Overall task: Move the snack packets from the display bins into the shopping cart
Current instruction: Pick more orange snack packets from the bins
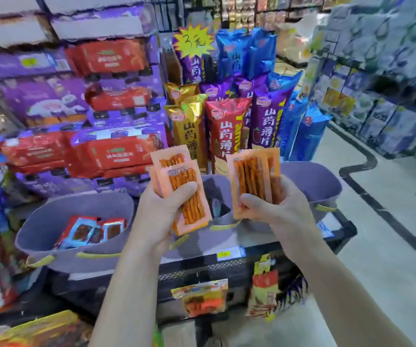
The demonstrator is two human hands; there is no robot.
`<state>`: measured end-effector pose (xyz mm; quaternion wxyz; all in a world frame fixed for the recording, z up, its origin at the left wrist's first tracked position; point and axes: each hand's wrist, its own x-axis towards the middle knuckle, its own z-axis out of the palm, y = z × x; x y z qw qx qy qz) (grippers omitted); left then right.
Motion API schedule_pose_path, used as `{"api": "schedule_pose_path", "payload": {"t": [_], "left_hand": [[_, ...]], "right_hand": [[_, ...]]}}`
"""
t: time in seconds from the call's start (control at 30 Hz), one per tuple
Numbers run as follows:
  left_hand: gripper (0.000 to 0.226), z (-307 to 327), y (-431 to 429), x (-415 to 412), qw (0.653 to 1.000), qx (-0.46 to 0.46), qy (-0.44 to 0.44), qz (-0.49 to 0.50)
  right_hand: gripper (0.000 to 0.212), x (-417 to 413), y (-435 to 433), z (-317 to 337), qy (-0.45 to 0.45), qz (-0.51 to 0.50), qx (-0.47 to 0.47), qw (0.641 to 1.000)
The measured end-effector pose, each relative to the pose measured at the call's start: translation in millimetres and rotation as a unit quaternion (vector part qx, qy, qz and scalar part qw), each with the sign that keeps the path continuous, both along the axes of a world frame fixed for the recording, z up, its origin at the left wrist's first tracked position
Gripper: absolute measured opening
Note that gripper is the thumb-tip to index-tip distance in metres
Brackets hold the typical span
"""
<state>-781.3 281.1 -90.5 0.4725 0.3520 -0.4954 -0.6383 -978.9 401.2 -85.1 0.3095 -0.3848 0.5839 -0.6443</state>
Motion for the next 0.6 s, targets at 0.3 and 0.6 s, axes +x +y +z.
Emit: {"api": "schedule_pose_path", "payload": {"t": [0.3,0.6], "left_hand": [[0.050,-2,-79,-122,0.993,0.003,0.006,-0.116],[0.046,-32,-123,-210,0.986,0.041,-0.032,-0.156]], "right_hand": [[0.030,-90,-43,-6,0.037,-0.111,0.033,0.993],[0.030,-172,-74,-35,-0.005,-0.136,0.076,0.988]]}}
